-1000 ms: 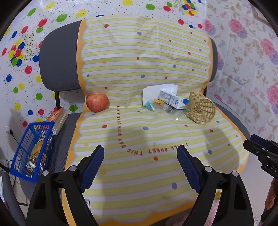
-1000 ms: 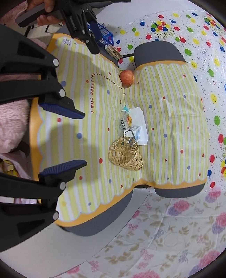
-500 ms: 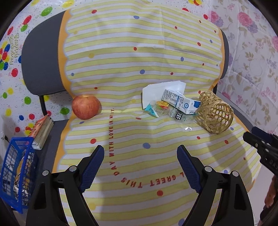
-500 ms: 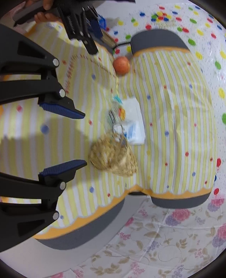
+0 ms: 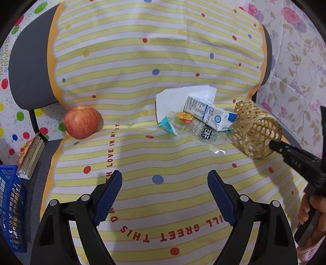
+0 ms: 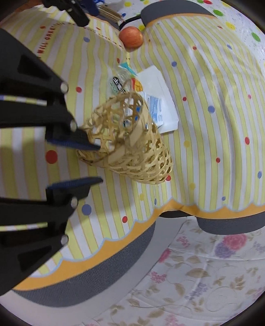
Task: Collect trash
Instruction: 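Grasp the woven bamboo basket rim with the right tool, then grasp the clear snack packet's teal tag with the left tool while the right tool holds the basket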
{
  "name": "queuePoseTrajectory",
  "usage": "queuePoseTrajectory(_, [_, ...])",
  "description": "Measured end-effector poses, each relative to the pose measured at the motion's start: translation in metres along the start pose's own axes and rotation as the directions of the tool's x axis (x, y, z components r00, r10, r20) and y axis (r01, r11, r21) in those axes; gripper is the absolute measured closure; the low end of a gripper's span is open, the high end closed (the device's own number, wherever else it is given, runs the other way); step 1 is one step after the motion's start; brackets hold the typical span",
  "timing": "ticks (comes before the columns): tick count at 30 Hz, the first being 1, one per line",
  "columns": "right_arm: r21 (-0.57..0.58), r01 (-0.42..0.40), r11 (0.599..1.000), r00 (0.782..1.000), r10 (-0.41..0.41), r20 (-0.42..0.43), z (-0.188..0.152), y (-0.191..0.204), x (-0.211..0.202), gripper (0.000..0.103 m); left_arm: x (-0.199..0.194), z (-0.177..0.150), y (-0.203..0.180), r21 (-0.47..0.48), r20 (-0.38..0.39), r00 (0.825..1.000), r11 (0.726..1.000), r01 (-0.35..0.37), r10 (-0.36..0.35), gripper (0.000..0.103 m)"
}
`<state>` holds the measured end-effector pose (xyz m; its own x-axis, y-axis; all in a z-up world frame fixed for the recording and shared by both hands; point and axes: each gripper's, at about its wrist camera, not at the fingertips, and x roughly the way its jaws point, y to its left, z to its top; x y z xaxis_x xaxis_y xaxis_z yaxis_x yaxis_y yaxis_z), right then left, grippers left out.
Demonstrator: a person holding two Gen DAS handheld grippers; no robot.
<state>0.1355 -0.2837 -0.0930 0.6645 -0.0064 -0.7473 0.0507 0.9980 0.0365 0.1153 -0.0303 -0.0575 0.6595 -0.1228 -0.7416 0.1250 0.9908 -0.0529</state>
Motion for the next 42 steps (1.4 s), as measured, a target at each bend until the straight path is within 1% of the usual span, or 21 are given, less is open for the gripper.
queuePoseTrajectory(1, [0.007, -0.004, 1.0, 1.0, 0.004, 0.002, 0.0, -0.001, -0.001, 0.093, 0.003, 0.0, 0.001, -0.005, -0.008, 1.0, 1.0, -0.001, 0.001, 0.018])
queuePoseTrajectory(2, [0.013, -0.008, 1.0, 1.0, 0.008, 0.004, 0.0, -0.001, -0.002, 0.096, 0.005, -0.001, 0.002, -0.013, -0.016, 1.0, 1.0, -0.001, 0.001, 0.018])
queuePoseTrajectory(5, [0.03, 0.004, 1.0, 0.999, -0.005, 0.035, -0.001, -0.003, -0.019, 0.097, 0.009, -0.003, 0.003, -0.026, -0.025, 1.0, 1.0, 0.002, -0.003, 0.018])
queuePoseTrajectory(8, [0.058, 0.017, 0.998, 0.997, -0.021, 0.074, -0.002, -0.009, -0.045, 0.097, 0.014, -0.002, 0.004, -0.04, -0.038, 0.999, 0.999, 0.0, -0.002, 0.018])
queuePoseTrajectory(12, [0.084, 0.074, 0.994, 0.983, -0.087, 0.162, -0.005, -0.017, -0.084, 0.097, 0.024, 0.0, 0.005, -0.076, -0.059, 0.998, 0.997, 0.007, -0.012, 0.018])
queuePoseTrajectory(15, [0.107, 0.087, 0.991, 0.977, -0.105, 0.186, -0.007, -0.024, -0.098, 0.097, 0.036, 0.007, 0.001, -0.098, -0.07, 0.997, 0.995, 0.032, -0.039, 0.018])
queuePoseTrajectory(20, [0.105, 0.075, 0.992, 0.978, -0.094, 0.187, -0.008, -0.025, -0.1, 0.097, 0.055, 0.025, -0.012, -0.13, -0.078, 0.993, 0.989, 0.077, -0.087, 0.018])
queuePoseTrajectory(23, [0.102, 0.066, 0.993, 0.98, -0.084, 0.181, -0.008, -0.024, -0.096, 0.097, 0.068, 0.034, -0.018, -0.14, -0.083, 0.992, 0.987, 0.08, -0.093, 0.021])
queuePoseTrajectory(24, [0.099, 0.063, 0.993, 0.981, -0.08, 0.178, -0.009, -0.024, -0.094, 0.097, 0.074, 0.037, -0.019, -0.139, -0.086, 0.992, 0.987, 0.076, -0.088, 0.028])
queuePoseTrajectory(25, [0.097, 0.061, 0.993, 0.982, -0.077, 0.175, -0.009, -0.023, -0.093, 0.097, 0.08, 0.039, -0.021, -0.135, -0.091, 0.992, 0.988, 0.075, -0.088, 0.032])
queuePoseTrajectory(26, [0.094, 0.057, 0.994, 0.983, -0.073, 0.171, -0.009, -0.023, -0.091, 0.097, 0.088, 0.043, -0.022, -0.141, -0.109, 0.99, 0.987, 0.076, -0.092, 0.033])
queuePoseTrajectory(28, [0.091, 0.053, 0.994, 0.984, -0.068, 0.168, -0.01, -0.022, -0.089, 0.097, 0.092, 0.049, -0.022, -0.159, -0.095, 0.99, 0.983, 0.093, -0.109, 0.033])
queuePoseTrajectory(31, [0.08, 0.053, 0.995, 0.985, -0.066, 0.163, -0.01, -0.022, -0.085, 0.097, 0.104, 0.058, -0.025, -0.153, -0.11, 0.988, 0.984, 0.095, -0.112, 0.033])
queuePoseTrajectory(32, [0.077, 0.053, 0.996, 0.985, -0.065, 0.16, -0.01, -0.022, -0.083, 0.097, 0.111, 0.06, -0.024, -0.17, -0.122, 0.985, 0.98, 0.101, -0.123, 0.033])
queuePoseTrajectory(35, [0.074, 0.048, 0.996, 0.986, -0.059, 0.153, -0.01, -0.022, -0.08, 0.097, 0.12, 0.068, -0.023, -0.204, -0.121, 0.984, 0.973, 0.105, -0.132, 0.033])
queuePoseTrajectory(37, [0.07, 0.047, 0.996, 0.987, -0.057, 0.149, -0.011, -0.021, -0.079, 0.097, 0.121, 0.071, -0.019, -0.241, -0.119, 0.984, 0.965, 0.102, -0.134, 0.038])
queuePoseTrajectory(38, [0.069, 0.045, 0.997, 0.988, -0.055, 0.146, -0.011, -0.021, -0.078, 0.097, 0.121, 0.072, -0.017, -0.261, -0.115, 0.983, 0.96, 0.107, -0.141, 0.05])
queuePoseTrajectory(39, [0.067, 0.042, 0.997, 0.988, -0.052, 0.143, -0.012, -0.021, -0.078, 0.097, 0.119, 0.072, -0.012, -0.291, -0.106, 0.981, 0.948, 0.127, -0.164, 0.061])
queuePoseTrajectory(40, [0.065, 0.042, 0.997, 0.989, -0.051, 0.141, -0.012, -0.02, -0.079, 0.097, 0.116, 0.072, -0.009, -0.318, -0.098, 0.976, 0.936, 0.154, -0.194, 0.068])
queuePoseTrajectory(42, [0.06, 0.04, 0.997, 0.988, -0.048, 0.144, -0.014, -0.019, -0.081, 0.097, 0.105, 0.069, -0.002, -0.348, -0.068, 0.97, 0.917, 0.196, -0.233, 0.092])
